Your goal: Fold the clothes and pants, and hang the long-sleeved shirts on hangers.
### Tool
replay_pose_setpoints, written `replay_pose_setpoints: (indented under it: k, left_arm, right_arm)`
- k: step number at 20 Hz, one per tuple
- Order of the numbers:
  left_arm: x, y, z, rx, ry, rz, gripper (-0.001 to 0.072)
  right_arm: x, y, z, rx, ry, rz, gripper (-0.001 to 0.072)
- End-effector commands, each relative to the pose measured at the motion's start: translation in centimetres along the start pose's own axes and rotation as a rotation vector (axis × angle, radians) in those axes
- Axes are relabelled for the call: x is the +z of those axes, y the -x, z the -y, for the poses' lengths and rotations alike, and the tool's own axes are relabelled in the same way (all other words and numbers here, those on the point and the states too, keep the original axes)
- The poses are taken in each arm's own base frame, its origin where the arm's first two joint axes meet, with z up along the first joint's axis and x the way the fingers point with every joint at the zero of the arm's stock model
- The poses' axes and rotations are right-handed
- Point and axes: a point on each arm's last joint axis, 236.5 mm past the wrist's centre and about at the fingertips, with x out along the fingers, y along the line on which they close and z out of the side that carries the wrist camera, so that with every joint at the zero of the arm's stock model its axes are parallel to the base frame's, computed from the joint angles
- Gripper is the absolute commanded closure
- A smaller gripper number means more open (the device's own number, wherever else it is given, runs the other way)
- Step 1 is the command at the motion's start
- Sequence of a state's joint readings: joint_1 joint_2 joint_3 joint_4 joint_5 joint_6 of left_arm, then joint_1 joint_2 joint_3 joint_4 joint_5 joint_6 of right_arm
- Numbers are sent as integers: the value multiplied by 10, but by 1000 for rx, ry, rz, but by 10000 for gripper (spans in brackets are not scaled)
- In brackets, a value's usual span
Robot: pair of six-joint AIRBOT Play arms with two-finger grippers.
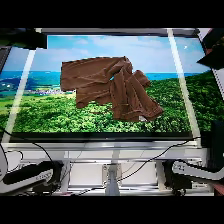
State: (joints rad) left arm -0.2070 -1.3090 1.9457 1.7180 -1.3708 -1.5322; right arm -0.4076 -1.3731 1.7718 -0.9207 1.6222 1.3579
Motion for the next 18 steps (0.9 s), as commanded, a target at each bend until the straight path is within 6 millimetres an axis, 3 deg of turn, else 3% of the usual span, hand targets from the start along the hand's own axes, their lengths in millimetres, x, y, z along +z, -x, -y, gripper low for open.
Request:
replay_pose_setpoints:
  k: [1, 3, 5, 7, 10, 12, 14, 15, 17, 18]
  left_arm:
    - [-15, 6, -3, 6, 28, 5, 680]
    - [-42, 3, -3, 7, 0, -2, 680]
    - [-79, -2, 1, 0, -8, -15, 680]
    - [-120, -6, 16, -44, 0, -30, 680]
    - [-167, -12, 32, -93, 17, -53, 680]
    - [-187, -19, 35, -96, 13, -95, 680]
    - [-198, -27, 38, -103, 13, -127, 674]
    - [-199, -30, 41, -115, 20, -139, 610]
    - [-203, -36, 51, -152, 44, -161, 303]
    - [-204, -39, 56, -171, 56, -173, 279]
  right_arm:
    - [-43, -49, -25, 121, 25, -153, 679]
    - [-66, -64, -25, 133, 43, -195, 679]
    - [-88, -61, -22, 100, 82, -208, 679]
    - [-106, -44, -16, 6, 124, -186, 679]
    - [-99, -14, -29, -75, 177, 47, 680]
    - [-110, -10, -25, -120, 184, 120, 679]
    - [-138, -26, -14, -125, 154, 67, 679]
    - [-156, -38, -9, -112, 128, 10, 679]
    - [-184, -66, 10, -109, 65, -63, 677]
    - [-195, -81, 22, -119, 31, -77, 562]
